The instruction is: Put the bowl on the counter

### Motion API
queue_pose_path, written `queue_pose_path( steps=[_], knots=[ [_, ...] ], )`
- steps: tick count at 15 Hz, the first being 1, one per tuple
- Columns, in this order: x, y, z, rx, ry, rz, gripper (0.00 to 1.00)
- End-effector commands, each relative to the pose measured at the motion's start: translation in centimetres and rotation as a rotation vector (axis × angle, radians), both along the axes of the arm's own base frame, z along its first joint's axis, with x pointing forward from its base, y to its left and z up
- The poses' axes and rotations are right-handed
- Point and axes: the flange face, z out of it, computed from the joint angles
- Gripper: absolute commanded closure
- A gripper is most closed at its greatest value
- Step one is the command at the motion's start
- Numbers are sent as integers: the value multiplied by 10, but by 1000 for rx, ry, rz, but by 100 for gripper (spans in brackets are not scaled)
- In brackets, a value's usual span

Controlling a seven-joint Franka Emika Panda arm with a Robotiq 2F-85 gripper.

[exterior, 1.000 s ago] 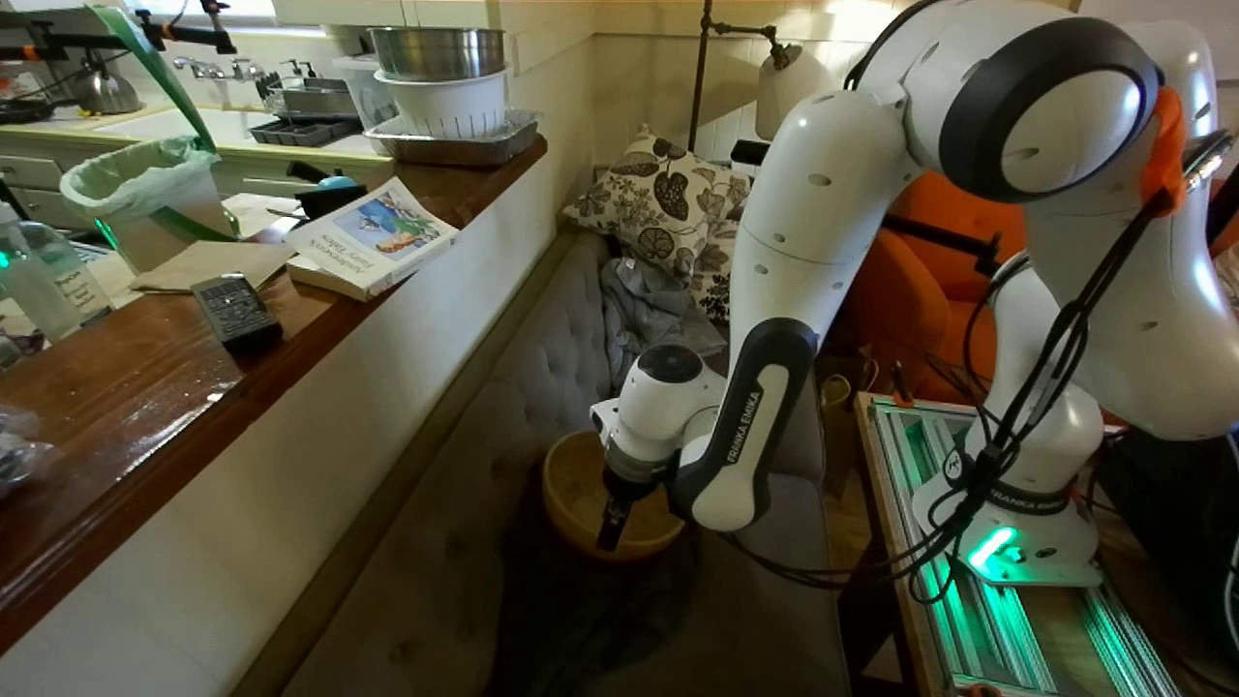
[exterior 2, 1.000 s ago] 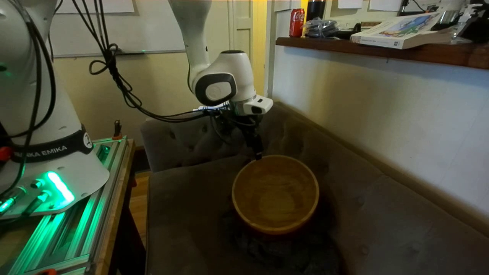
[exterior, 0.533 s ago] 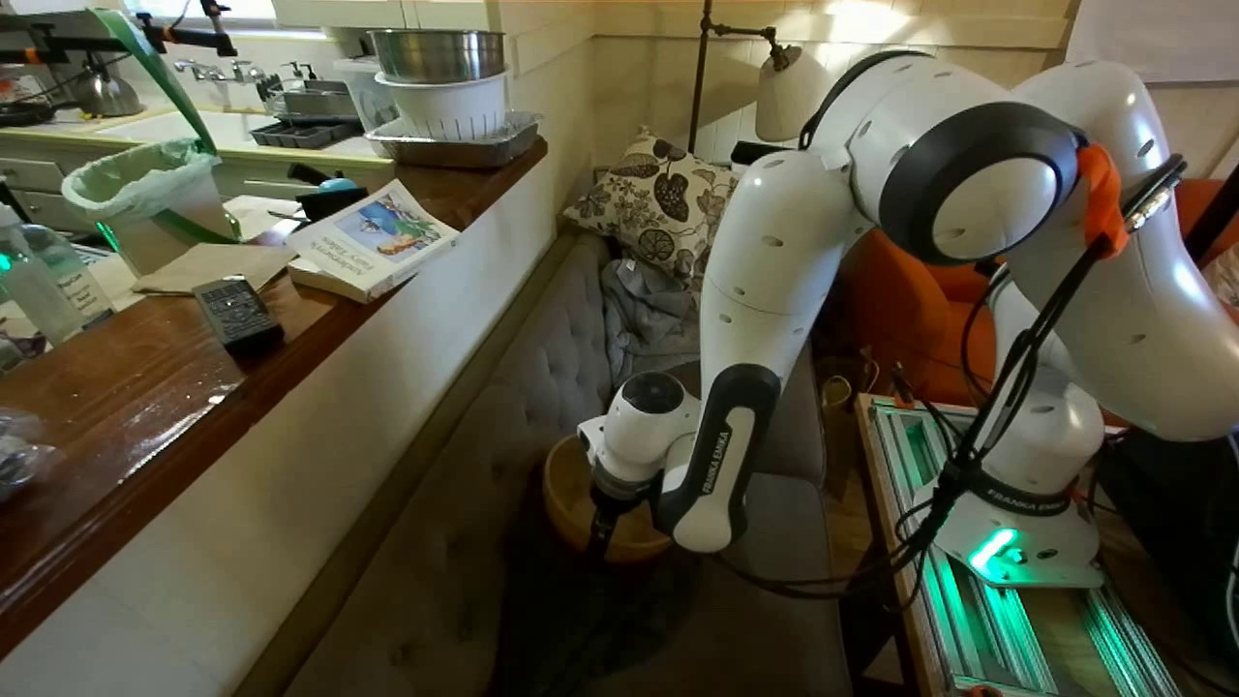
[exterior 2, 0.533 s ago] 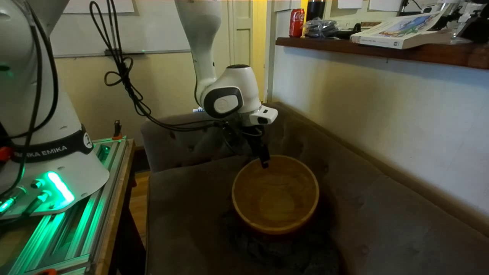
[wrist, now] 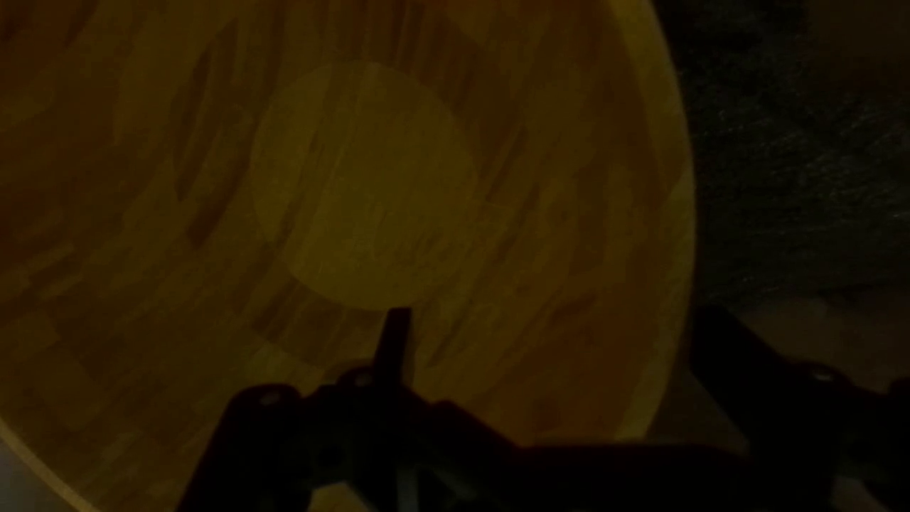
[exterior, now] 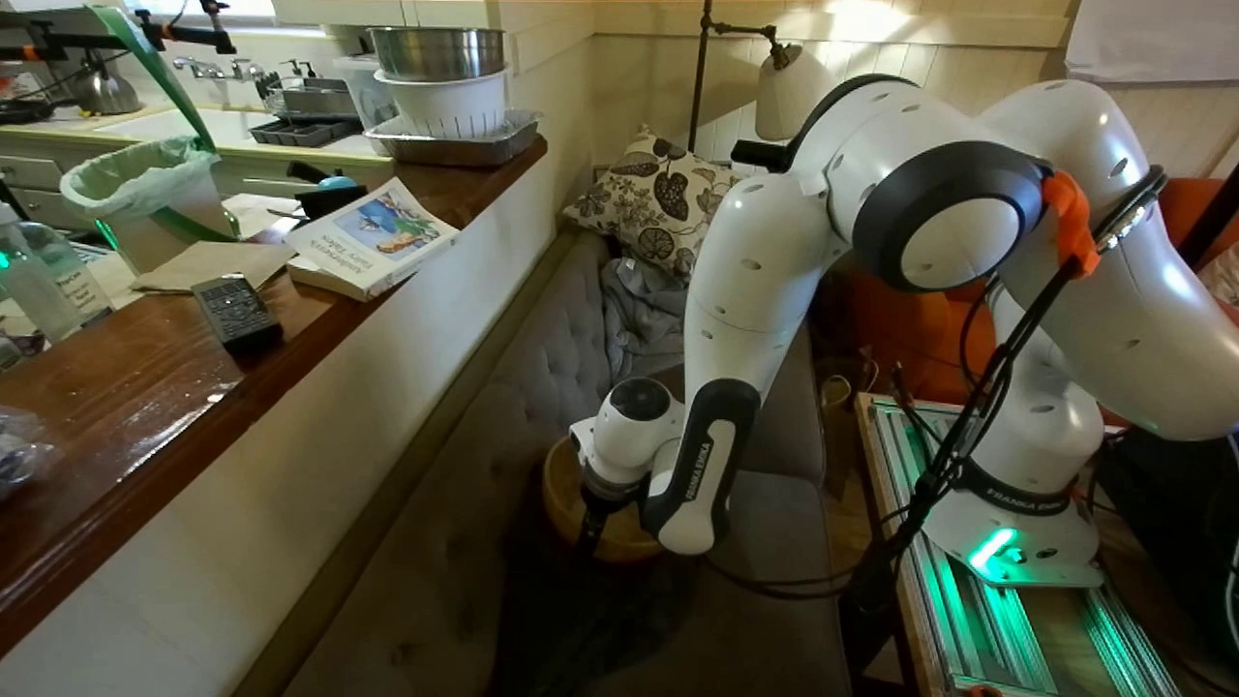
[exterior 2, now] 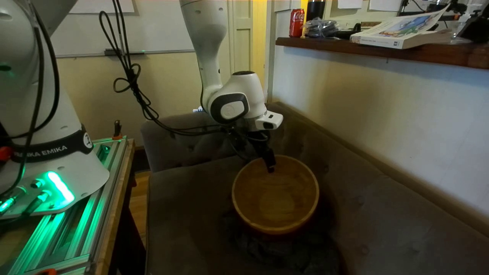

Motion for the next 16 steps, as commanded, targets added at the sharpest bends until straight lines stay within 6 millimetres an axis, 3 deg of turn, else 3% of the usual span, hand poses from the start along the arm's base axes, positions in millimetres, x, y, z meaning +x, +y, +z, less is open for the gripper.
queue_pose_path(
  steps=[1, 5, 6, 8, 16],
  knots=[
    [0, -1, 0, 1, 0, 0, 0],
    [0, -1, 0, 1, 0, 0, 0],
    [1, -1, 0, -6, -9, -7, 25],
    [1, -1, 0, -3, -10, -7, 34],
    [-1, 4, 2, -4, -6, -4, 92]
  ],
)
